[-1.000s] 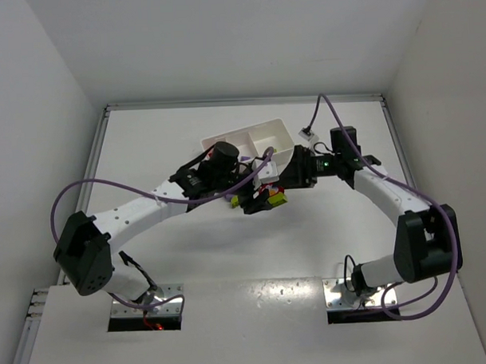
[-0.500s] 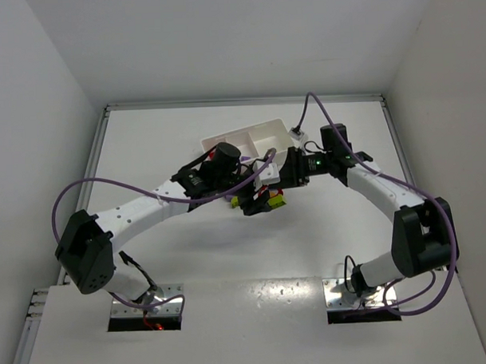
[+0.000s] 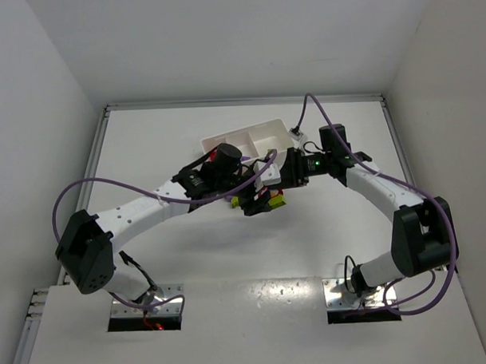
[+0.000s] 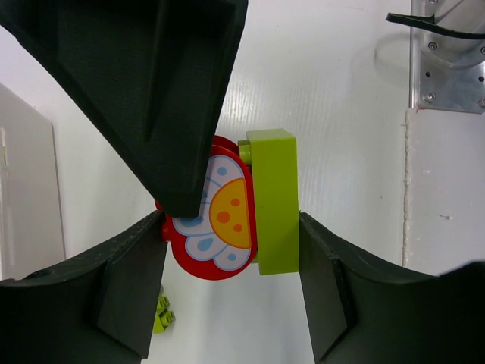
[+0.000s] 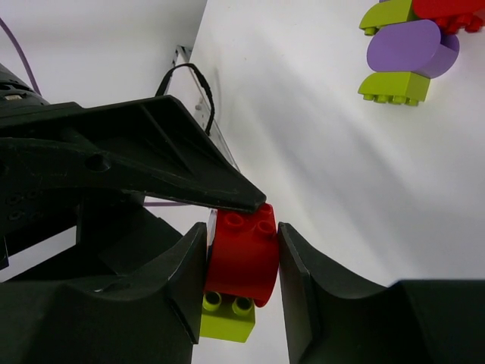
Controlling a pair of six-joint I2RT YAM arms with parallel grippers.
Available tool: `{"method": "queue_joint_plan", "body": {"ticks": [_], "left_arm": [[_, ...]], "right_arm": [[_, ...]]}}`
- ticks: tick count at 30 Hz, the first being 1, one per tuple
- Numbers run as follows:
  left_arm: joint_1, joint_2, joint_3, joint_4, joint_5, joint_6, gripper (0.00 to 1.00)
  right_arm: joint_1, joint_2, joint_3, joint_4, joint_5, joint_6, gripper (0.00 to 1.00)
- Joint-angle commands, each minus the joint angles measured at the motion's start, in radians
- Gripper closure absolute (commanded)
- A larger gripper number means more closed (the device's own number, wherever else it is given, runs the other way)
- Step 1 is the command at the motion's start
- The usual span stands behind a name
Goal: Sort the legos into containers by color
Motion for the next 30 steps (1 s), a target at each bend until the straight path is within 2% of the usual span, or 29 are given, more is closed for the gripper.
{"method": "queue_joint_plan", "body": {"ticks": [1,2,6,10,13,15,16,19,24,25,27,28,30], "left_arm": [[-0.007,-0.001,0.009,0.105,-0.081,0.002,0.57],[-0.007,-0.001,0.009,0.117,-0.098,0.002,0.57],[-0.007,-0.023,-0.011,0.140,-0.138,-0.007,0.57],[-0.007,-0.023,-0.022,0.140,-0.149,-0.007,0.57],[-0.007,-0.032,-0.031,0.151,-0.158,-0.016,0.57],[-0.007,-0.041,-0.031,0.151,-0.158,-0.016,0.57],[-0.007,-0.041,-0.031,0.151,-0.158,-0.016,0.58],[-0.007,-0.041,-0.031,0.151,-0.167,-0.016,0.58],[-0.007,-0.060,-0.060,0.151,-0.146,-0.016,0.58],[-0.007,-0.060,-0.060,0.151,-0.146,-0.025,0.39],[-0.007,-0.069,-0.069,0.151,-0.132,-0.056,0.19],[-0.007,-0.084,-0.070,0.151,-0.132,-0.082,0.04],[0.002,-0.122,-0.108,0.169,-0.112,-0.168,0.00]], "right_arm": [[0.029,-0.011,0.019,0.014,-0.106,0.009,0.69],[0.029,-0.011,0.019,0.005,-0.107,0.009,0.69],[0.038,-0.020,0.019,-0.020,-0.097,0.009,0.49],[0.038,-0.029,0.019,-0.020,-0.087,0.009,0.39],[0.038,-0.038,0.009,-0.029,-0.087,0.009,0.39],[0.038,-0.038,0.000,-0.020,-0.087,0.009,0.47],[0.038,-0.038,0.000,-0.020,-0.087,0.009,0.56],[0.038,-0.048,-0.009,-0.011,-0.087,0.009,0.70],[0.027,-0.048,-0.009,0.009,-0.087,0.009,0.89],[0.027,-0.048,-0.009,0.023,-0.087,0.018,0.93],[0.018,-0.048,-0.009,0.047,-0.087,0.041,0.94],[0.007,-0.048,-0.009,0.082,-0.087,0.052,0.96],[-0.015,-0.057,-0.009,0.136,-0.096,0.085,0.97]]}}
